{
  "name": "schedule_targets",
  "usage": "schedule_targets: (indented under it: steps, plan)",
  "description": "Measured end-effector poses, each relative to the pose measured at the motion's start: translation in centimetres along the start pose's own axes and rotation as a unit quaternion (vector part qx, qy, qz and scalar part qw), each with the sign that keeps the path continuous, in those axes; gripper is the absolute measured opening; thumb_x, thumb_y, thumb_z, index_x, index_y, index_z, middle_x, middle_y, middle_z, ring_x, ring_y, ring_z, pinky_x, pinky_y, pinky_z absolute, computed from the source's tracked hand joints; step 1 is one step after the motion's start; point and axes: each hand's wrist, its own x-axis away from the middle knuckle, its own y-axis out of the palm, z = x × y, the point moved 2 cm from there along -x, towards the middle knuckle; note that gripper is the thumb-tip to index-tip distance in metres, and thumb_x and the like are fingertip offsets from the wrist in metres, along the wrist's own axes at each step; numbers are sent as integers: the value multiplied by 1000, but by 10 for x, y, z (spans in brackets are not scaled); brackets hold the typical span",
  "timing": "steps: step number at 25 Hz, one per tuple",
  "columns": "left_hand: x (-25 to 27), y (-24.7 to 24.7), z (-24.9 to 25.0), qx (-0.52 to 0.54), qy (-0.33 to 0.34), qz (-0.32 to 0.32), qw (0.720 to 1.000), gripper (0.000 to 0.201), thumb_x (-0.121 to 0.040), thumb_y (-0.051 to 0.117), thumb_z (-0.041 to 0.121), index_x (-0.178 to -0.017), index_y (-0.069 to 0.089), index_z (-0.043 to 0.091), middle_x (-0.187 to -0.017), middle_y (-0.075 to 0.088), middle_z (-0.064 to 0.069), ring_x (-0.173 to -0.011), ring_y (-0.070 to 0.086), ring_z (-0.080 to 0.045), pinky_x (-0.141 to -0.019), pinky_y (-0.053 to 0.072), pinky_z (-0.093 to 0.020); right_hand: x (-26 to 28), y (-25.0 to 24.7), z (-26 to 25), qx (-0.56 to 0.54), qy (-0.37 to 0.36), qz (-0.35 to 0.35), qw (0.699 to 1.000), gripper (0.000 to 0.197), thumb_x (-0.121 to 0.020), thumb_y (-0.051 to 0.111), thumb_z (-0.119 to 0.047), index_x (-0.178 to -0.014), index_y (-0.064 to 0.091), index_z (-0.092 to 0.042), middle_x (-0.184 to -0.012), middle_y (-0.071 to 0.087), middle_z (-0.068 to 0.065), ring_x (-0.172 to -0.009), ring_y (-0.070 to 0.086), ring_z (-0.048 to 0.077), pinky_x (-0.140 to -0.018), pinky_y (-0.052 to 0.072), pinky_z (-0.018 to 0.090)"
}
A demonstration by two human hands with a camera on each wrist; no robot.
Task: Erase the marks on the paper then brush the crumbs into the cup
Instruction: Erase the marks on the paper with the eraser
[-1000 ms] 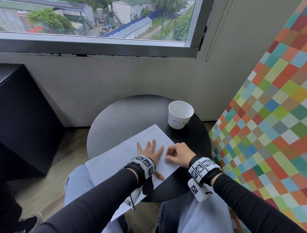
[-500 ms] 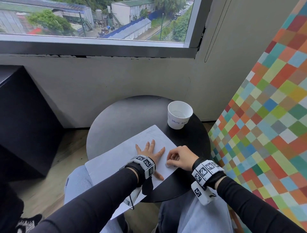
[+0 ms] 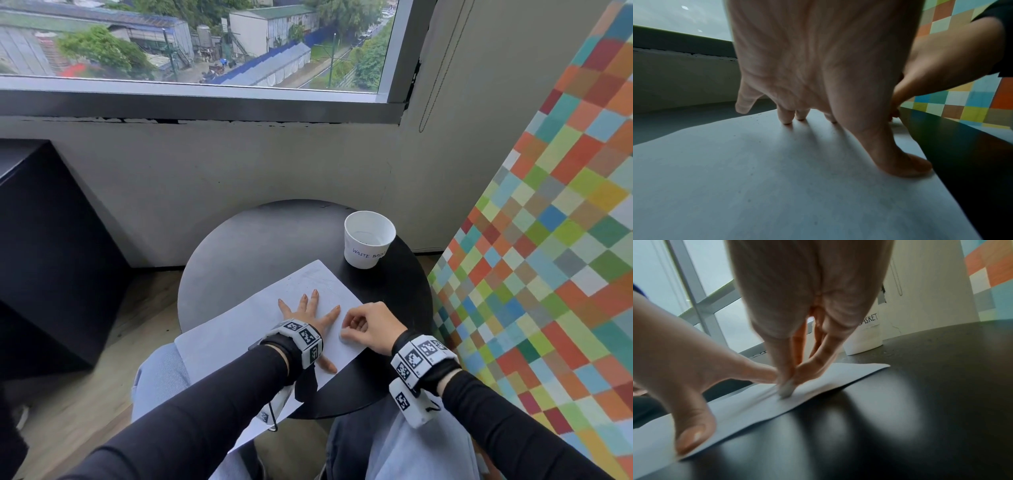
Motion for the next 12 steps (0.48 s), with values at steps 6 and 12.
schedule_targets:
  steps: [6, 12]
  plan:
    - [0, -1, 0, -2, 3, 3, 1000, 131, -68, 74, 72, -152, -21, 39, -159, -31, -13, -150, -17, -35, -106, 1, -78, -4, -9, 2, 16, 12, 25, 999, 10, -76, 76, -22, -80, 73, -14, -74, 64, 1, -62, 53, 5, -64, 50, 19]
    - [-1, -1, 0, -7, 0, 0, 1000, 131, -68, 73, 73, -152, -22, 40, -158, -32, -13, -150, -17, -35, -105, 1, -78, -4, -12, 1, 16, 2, 31, 999, 11, -76, 77, -22, -80, 73, -12, -77, 67, 4, -66, 57, 9, -67, 51, 20]
